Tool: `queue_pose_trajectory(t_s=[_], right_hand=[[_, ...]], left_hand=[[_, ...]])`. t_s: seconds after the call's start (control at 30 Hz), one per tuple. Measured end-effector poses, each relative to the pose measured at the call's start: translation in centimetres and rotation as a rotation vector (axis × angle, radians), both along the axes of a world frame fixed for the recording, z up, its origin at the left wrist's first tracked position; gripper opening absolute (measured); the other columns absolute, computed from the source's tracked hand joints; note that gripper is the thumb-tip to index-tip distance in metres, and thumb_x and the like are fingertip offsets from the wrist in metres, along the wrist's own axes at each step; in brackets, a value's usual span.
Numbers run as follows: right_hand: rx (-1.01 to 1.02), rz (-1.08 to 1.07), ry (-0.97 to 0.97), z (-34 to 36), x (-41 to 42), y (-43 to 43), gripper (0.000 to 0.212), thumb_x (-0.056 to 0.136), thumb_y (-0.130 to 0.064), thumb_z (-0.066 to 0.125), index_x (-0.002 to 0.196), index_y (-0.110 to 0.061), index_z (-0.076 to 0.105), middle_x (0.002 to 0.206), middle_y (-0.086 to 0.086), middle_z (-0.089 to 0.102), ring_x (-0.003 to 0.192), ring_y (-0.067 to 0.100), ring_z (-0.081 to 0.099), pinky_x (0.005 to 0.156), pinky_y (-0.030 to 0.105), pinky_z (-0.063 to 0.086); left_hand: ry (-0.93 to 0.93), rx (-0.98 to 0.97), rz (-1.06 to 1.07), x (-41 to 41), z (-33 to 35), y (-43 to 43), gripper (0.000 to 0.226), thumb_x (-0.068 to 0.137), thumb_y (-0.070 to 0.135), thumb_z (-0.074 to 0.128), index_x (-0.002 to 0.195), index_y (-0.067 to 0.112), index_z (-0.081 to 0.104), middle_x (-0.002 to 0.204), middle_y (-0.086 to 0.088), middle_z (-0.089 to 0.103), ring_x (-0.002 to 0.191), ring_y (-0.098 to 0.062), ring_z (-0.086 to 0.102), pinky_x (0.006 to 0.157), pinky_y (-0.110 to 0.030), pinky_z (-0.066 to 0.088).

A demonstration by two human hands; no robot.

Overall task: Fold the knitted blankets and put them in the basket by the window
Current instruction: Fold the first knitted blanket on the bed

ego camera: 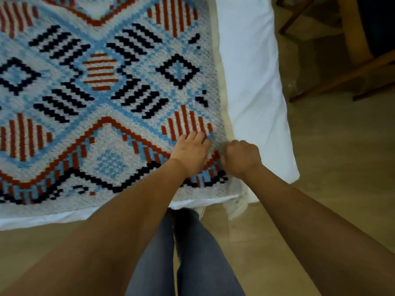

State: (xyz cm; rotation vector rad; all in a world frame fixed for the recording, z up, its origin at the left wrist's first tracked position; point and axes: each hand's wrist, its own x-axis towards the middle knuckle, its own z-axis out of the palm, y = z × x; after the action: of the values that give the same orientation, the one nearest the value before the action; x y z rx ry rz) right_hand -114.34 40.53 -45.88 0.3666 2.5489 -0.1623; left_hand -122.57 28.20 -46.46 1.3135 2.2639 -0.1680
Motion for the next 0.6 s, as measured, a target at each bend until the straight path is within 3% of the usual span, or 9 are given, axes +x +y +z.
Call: queue_pose_trajectory(t_s=[0.43,0.6], right_hand=[[-0.034,-0.126,0.106,-1.5,-20.2,3.9,0.045,0.093,-0.026,0.045,0.133,-0.008,0.038,0.136,0.012,0.041,0.120,0.029,0.040,0.079,0.035,0.035],[-0.121,-0.395,0.340,-2.0,-27.6,7.5,0.037,0.093,-0.031,0.045,0.119,-0.004,0.049,0.121,0.015,0.048,0.110,0.030,0.045,0.081,0.037,0.041]], left_hand=[[-0.003,0.040,0.103,-21.6,-1.0,4.9,0.047,0.099,0.029,0.035,0.142,0.012,0.028,0.142,-0.008,0.034,0.131,-0.027,0.033,0.104,-0.038,0.031],[0.064,0.120,0.168,-31.1,-1.4,8.4,0.043,0.099,0.028,0.035,0.138,0.011,0.035,0.138,-0.010,0.039,0.125,-0.030,0.038,0.100,-0.040,0.034]])
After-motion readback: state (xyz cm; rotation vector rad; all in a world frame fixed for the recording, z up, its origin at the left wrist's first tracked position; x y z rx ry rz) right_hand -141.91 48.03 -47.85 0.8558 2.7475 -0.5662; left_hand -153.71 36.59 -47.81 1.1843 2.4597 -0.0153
